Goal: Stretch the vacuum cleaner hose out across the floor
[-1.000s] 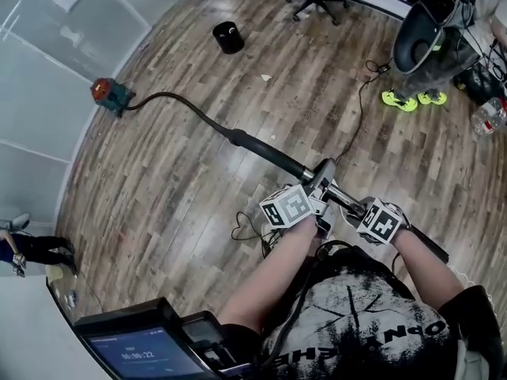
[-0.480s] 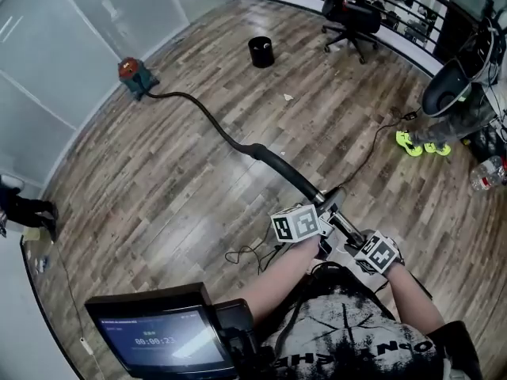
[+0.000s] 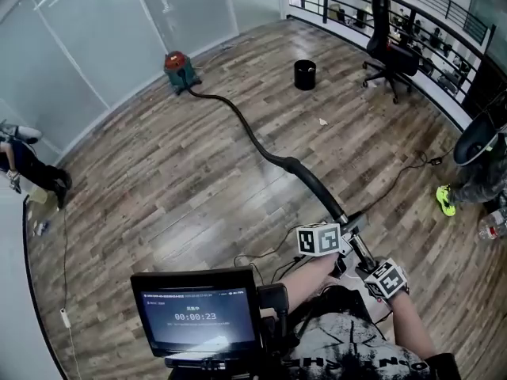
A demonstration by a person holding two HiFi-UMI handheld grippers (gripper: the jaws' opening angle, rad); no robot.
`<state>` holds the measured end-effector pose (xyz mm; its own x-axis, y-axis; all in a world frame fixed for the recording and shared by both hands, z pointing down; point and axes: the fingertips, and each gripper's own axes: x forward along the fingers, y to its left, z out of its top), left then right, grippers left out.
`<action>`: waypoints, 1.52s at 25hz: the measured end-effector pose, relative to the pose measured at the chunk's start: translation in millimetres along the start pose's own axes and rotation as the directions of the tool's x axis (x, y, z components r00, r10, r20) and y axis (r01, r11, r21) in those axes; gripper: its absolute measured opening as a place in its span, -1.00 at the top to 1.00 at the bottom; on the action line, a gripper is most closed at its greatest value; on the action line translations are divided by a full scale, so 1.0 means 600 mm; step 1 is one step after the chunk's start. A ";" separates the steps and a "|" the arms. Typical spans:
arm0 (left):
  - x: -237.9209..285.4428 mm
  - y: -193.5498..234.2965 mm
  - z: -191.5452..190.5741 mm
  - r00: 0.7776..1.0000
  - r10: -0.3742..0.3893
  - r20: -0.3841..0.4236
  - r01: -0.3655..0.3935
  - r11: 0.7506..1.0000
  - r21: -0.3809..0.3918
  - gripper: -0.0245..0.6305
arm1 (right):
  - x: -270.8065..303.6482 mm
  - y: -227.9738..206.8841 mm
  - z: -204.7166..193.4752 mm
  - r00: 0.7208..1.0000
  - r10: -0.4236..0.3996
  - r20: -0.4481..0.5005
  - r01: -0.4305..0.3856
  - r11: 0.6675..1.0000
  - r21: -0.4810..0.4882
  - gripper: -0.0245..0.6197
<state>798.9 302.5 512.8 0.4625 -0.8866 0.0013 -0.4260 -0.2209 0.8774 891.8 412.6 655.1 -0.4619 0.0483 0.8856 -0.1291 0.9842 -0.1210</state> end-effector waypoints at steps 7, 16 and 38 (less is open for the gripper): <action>-0.001 -0.029 -0.032 0.999 0.023 0.029 -0.023 1.000 0.019 0.69 | -0.020 0.007 -0.033 1.000 0.011 0.018 -0.010 0.999 -0.038 0.77; 0.075 -0.079 -0.198 0.997 0.069 0.044 -0.068 0.997 -0.027 0.69 | -0.089 -0.007 -0.217 0.998 0.060 -0.009 -0.060 0.997 -0.045 0.77; 0.121 0.014 -0.418 0.977 0.001 -0.212 -0.047 0.977 -0.209 0.34 | -0.066 -0.058 -0.446 0.977 0.048 -0.208 -0.028 0.995 0.097 0.77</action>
<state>1023.8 338.3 640.9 0.6165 -0.7804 0.1042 -0.2753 -0.0896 0.9572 1149.3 421.7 744.0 -0.2750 0.1294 0.9527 -0.2003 0.9614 -0.1884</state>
